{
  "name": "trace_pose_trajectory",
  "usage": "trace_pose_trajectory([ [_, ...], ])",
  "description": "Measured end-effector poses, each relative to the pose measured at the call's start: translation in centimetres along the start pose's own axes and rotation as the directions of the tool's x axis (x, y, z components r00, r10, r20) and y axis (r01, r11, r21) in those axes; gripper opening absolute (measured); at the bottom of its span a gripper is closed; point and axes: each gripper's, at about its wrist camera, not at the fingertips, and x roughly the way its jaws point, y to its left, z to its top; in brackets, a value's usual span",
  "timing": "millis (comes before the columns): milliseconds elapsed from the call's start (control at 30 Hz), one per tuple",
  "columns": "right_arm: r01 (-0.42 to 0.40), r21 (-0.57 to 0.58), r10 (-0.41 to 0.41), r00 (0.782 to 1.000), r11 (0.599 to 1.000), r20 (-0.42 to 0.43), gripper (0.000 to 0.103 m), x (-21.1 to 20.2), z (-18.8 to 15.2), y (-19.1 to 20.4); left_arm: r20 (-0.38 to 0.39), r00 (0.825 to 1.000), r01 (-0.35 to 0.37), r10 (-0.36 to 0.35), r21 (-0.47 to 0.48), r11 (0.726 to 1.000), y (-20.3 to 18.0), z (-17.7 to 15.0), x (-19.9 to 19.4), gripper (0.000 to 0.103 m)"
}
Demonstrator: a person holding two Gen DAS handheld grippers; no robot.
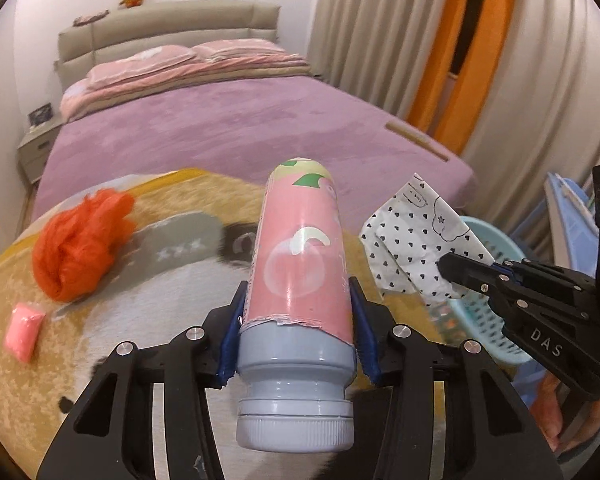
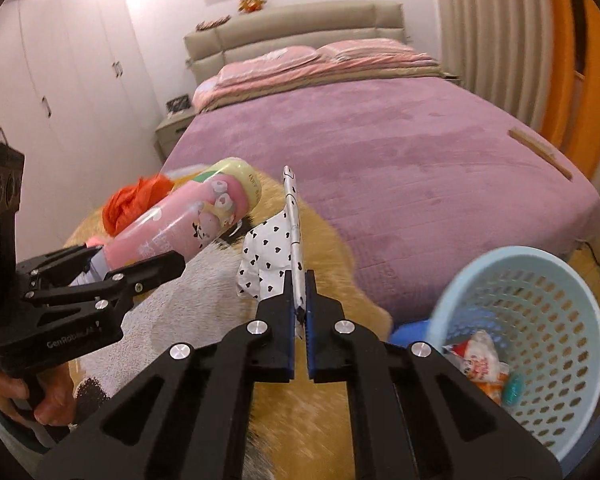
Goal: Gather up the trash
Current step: 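Carry bottle and polka-dot bag to the basket and open both tools over it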
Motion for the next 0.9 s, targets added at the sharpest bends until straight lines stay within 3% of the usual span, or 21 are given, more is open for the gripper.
trace_pose_trajectory([
  [433, 0.142, 0.201, -0.153, 0.987, 0.969, 0.042, 0.003, -6.1, -1.9, -9.7, 0.011, 0.991, 0.131, -0.132, 0.097, 0.987, -9.6, 1.1, 0.7, 0.045],
  [667, 0.225, 0.303, -0.221, 0.974, 0.926, -0.048, 0.003, -5.5, -4.2, -14.7, -0.019, 0.978, 0.209, -0.208, 0.135, 0.969, -15.0, 1.4, 2.8, 0.045],
  [900, 0.250, 0.372, -0.214, 0.967, 0.894, -0.137, 0.003, -4.0, -6.5, -18.0, -0.073, 0.967, 0.254, -0.245, 0.155, 0.955, -18.9, 1.0, 5.6, 0.045],
])
